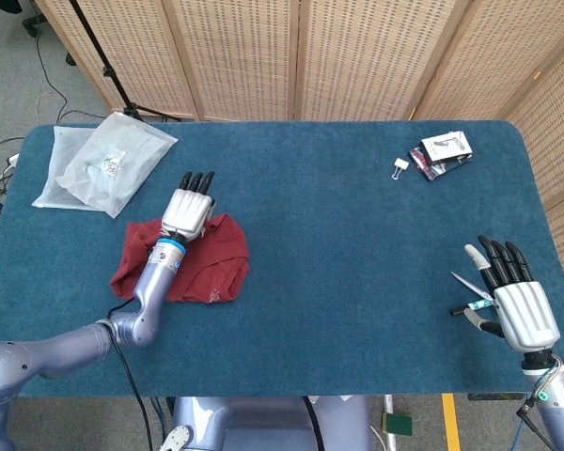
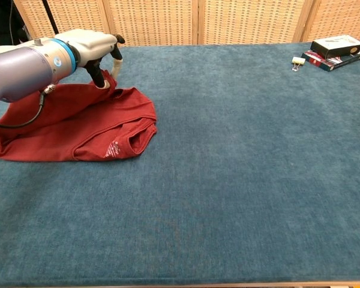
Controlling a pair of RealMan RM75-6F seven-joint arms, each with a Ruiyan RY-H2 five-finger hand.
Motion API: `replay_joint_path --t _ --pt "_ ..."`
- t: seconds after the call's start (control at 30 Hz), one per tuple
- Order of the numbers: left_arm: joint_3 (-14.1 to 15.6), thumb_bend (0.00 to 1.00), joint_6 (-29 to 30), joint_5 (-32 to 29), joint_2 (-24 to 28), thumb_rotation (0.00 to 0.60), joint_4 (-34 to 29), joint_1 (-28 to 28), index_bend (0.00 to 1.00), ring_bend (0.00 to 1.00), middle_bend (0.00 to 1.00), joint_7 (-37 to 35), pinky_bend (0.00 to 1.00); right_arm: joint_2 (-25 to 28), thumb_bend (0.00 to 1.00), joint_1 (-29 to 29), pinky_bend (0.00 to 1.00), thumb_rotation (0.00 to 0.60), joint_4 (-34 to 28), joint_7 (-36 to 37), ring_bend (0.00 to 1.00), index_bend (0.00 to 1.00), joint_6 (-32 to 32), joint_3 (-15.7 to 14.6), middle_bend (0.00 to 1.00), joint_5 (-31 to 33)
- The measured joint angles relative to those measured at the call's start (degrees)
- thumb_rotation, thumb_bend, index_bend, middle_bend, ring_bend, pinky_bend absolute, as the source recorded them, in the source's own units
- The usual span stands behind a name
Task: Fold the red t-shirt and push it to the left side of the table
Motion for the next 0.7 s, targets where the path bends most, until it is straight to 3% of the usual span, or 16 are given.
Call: replay_joint_path --t 0.1,0.17,0.23,0.3,0.4,0.6,0.7 --pt "0.1 0.59 -0.2 0.4 -1.3 0.6 1.2 -0.3 0.73 0.0 0.0 -0.1 0.0 0.1 0.0 0.0 0.0 0.6 -0.1 0.1 0.0 0.0 0.0 0.0 0.0 -0.1" --pt "0.2 0.55 -0.3 0.8 -2.0 0.6 1.9 -0.5 0.63 0.0 0.0 -0.3 0.0 0.1 0.0 0.0 0.0 0.6 -0.1 0.1 0.0 0.0 0.0 0.0 0.0 -0.1" --pt "0.3 0.49 -0.3 1.1 -2.6 0.6 2.5 -0.7 0.38 0.0 0.0 -0.3 0.0 0.2 0.0 0.0 0.0 0.6 -0.1 0.2 0.0 0.0 0.0 0.0 0.0 0.0" --pt "0.4 0.45 -0.5 1.3 -3.3 0.6 3.1 -0.8 0.21 0.0 0.0 -0.3 0.0 0.2 0.0 0.0 0.0 0.6 -0.1 0.3 0.0 0.0 0.0 0.0 0.0 0.0" --pt "0.4 0.38 -1.0 1.6 -3.9 0.6 3.6 -0.9 0.04 0.0 0.0 -1.0 0.0 0.3 0.0 0.0 0.0 0.6 -0.2 0.4 0.0 0.0 0.0 0.0 0.0 0.0" --pt "0.4 0.14 -1.7 3.2 -4.7 0.6 4.7 -0.8 0.0 0.0 0.0 -3.3 0.0 0.4 0.0 -0.1 0.0 0.6 -0.2 0.6 0.0 0.0 0.0 0.0 0.0 0.0" --pt "0.1 0.07 -1.5 4.1 -4.6 0.6 4.5 -0.5 0.0 0.0 0.0 -4.9 0.0 0.5 0.0 -0.1 0.0 0.6 -0.2 0.7 0.0 0.0 0.0 0.0 0.0 0.0"
